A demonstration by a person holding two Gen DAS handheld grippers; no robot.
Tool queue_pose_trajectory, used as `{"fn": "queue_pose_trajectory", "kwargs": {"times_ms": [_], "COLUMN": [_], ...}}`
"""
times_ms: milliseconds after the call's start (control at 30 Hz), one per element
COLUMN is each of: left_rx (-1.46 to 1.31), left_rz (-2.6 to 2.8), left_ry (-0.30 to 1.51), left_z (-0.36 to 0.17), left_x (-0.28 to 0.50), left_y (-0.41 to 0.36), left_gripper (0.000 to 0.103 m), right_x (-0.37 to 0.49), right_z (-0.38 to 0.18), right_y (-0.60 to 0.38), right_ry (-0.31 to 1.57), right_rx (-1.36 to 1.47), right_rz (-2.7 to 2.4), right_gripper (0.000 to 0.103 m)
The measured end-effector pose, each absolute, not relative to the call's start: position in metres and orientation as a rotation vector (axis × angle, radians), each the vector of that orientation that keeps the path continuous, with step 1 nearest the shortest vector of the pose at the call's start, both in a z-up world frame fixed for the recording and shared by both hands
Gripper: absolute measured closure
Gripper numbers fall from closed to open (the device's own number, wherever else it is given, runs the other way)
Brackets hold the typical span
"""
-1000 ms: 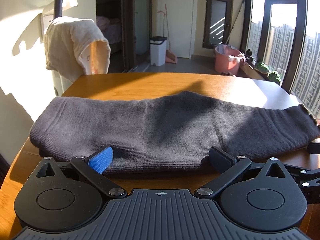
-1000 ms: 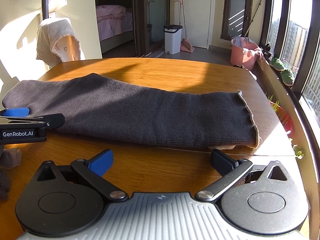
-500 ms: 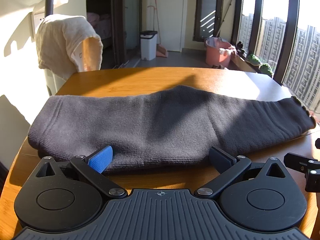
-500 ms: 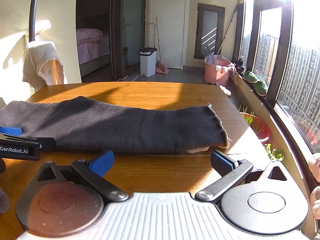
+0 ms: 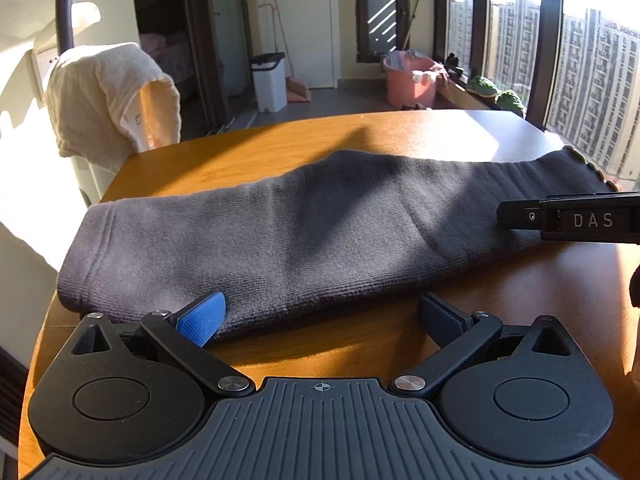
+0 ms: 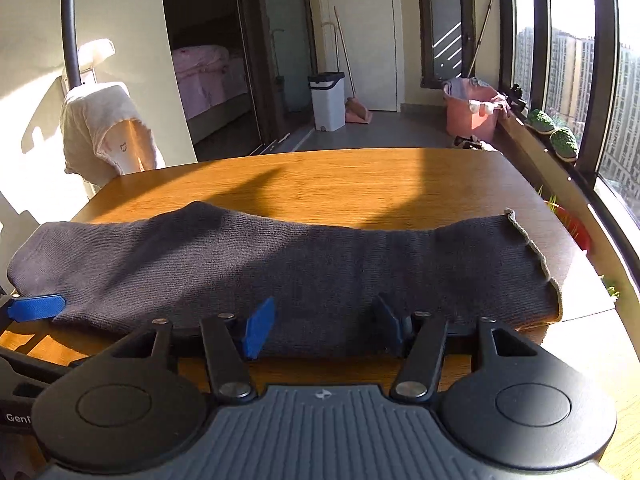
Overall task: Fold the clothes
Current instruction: 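Move both grippers along the strip to its frayed end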
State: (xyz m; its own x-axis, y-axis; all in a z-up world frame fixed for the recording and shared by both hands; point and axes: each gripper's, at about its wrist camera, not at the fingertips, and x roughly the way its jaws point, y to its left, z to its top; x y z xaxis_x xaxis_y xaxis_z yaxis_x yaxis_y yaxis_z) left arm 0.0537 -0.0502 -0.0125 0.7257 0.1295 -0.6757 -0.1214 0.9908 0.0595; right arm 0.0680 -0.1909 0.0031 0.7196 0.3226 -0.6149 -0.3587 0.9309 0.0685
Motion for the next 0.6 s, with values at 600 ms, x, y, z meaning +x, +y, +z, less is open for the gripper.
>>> {"fn": "queue_pose_trajectory", "kwargs": {"times_ms": [600], "left_rx": [-0.072], "left_rz": [-0.04], "left_ry": [0.58], "left_z": [0.029], "left_x": [0.038], "left_y": [-0.069], "left_gripper": [0.005], "right_x": [0.041], "right_z": [0.023], "right_y": [-0.245], "right_ry": [0.597], "right_rx": [-0.063], "right_rz": [0.276], "right_gripper": [0.052]}}
